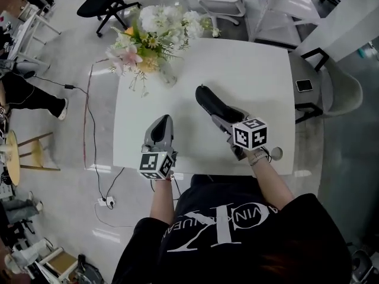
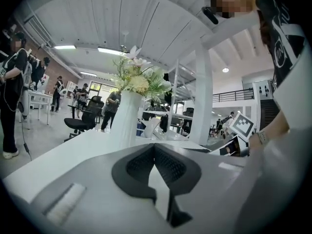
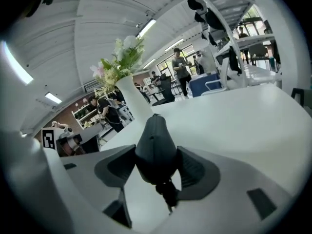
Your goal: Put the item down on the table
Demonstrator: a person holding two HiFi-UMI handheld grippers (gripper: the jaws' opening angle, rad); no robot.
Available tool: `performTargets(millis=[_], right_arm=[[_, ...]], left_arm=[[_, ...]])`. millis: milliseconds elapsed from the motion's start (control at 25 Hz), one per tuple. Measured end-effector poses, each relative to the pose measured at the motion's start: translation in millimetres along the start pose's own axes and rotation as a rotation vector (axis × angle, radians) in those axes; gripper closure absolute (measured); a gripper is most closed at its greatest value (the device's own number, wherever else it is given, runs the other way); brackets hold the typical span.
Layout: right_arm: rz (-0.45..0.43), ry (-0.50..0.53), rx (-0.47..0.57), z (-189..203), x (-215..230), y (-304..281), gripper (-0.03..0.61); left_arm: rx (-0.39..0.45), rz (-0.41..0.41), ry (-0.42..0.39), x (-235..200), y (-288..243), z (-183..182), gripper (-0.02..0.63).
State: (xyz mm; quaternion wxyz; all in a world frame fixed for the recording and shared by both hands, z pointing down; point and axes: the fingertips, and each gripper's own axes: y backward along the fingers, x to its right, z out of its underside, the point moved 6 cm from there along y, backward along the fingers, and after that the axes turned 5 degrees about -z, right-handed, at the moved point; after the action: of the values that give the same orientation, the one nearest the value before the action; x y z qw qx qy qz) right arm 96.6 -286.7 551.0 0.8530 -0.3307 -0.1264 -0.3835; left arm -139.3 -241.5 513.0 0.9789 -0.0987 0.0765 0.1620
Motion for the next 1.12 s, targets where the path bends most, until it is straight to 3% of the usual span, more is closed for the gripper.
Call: performTargets(millis=[200, 480, 1120], right_arm=[[-0.085, 0.015, -0.066, 6, -14, -20, 0.307], [-0.107, 0.028, -0.109, 13, -13, -32, 0.307], [-0.025, 0.02, -0.106, 9, 6, -21, 0.305]], left_arm=[[-0.003, -0.051, 0.004, -11, 14, 4, 0.601], [-0.009, -0.083, 0.015, -16, 24, 9, 0.601], [-0.011, -0.065, 0.025, -10, 19, 8, 0.601]])
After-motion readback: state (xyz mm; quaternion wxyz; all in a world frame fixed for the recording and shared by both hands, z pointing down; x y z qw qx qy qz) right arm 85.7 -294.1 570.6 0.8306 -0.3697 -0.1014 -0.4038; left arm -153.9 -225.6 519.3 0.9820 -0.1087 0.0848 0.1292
